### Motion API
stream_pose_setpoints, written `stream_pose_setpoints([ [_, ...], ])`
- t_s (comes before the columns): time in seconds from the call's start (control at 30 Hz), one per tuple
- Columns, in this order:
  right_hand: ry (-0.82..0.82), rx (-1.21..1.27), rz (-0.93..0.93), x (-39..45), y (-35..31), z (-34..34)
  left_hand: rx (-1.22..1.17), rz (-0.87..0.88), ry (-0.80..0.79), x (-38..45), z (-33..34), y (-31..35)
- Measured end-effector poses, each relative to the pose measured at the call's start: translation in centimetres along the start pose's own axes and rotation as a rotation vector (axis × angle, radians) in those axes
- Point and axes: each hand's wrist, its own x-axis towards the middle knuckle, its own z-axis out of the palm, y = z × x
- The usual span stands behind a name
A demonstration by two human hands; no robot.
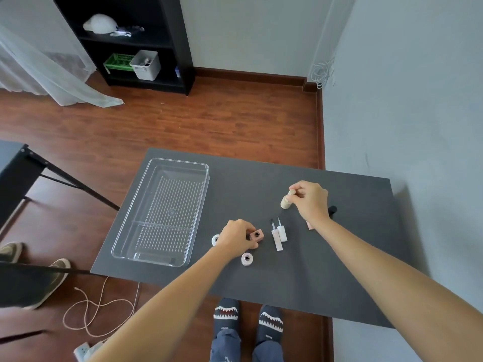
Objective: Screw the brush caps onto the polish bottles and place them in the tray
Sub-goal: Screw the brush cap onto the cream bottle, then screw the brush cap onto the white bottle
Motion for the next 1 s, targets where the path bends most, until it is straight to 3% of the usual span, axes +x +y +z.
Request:
stream_pose_setpoints([
  [0.23,-0.001,0.007,0.026,-0.4,0.4,0.5,0.007,-0.005,0.051,0.3,0.9,0.0],
  [0.57,-0.071,-0.501,0.108,-4.0,5.4,1.1,-0.084,0.032,0.158,0.3,1.0,-0.7],
  [0.77,0.004,-0.336,-0.089,-6.2,4.2,1.5,-0.139,0.047,0.215,0.0,0.7,-0.5],
  [0.83,-0.043,-0.271,-0.105,-7.9,3.8,2.4,-0.154,0.048,0.231,-0.1,0.6,-0.5],
  [1.0,-0.176,-0.456,-0.015,-10.0,4.0,5.0,-0.198,0.091,0.235,-0.3,0.1,-0.3],
])
